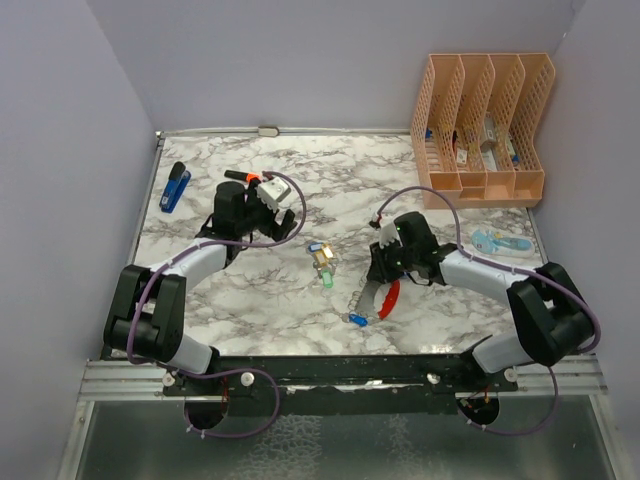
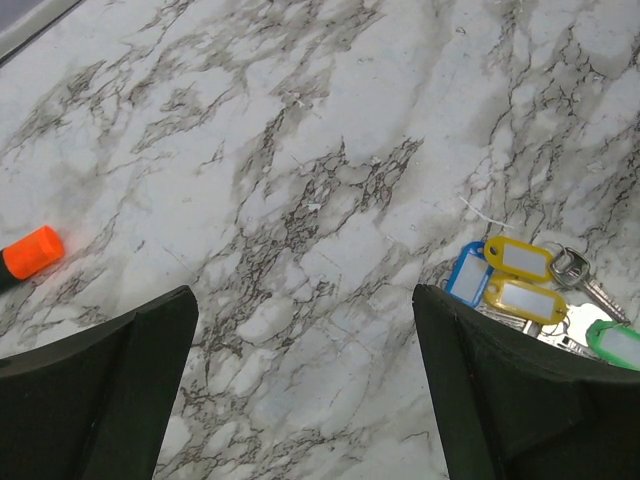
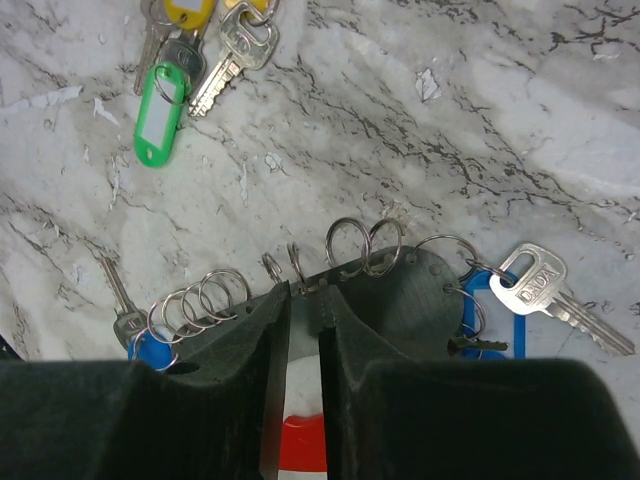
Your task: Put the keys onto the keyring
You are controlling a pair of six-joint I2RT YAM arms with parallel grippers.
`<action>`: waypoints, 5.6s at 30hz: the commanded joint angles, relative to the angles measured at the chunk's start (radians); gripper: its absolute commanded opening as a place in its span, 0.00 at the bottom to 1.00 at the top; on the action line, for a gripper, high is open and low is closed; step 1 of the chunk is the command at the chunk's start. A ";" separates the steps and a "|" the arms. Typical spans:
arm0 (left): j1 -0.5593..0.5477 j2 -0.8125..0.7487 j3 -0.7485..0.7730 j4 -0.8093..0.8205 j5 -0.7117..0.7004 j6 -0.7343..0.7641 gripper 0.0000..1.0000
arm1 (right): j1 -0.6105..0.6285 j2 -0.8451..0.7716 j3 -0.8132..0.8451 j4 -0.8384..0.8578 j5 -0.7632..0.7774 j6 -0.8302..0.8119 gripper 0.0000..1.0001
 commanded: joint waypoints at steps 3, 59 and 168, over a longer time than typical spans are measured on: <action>-0.038 0.005 0.032 -0.066 0.060 0.054 0.92 | 0.027 0.015 0.039 -0.046 0.050 0.006 0.18; -0.061 0.033 0.058 -0.092 0.031 0.063 0.92 | 0.057 0.068 0.059 -0.097 0.068 0.000 0.01; 0.002 0.444 0.214 -0.572 0.522 2.075 0.44 | 0.211 -0.461 -0.007 0.058 0.228 -0.430 0.01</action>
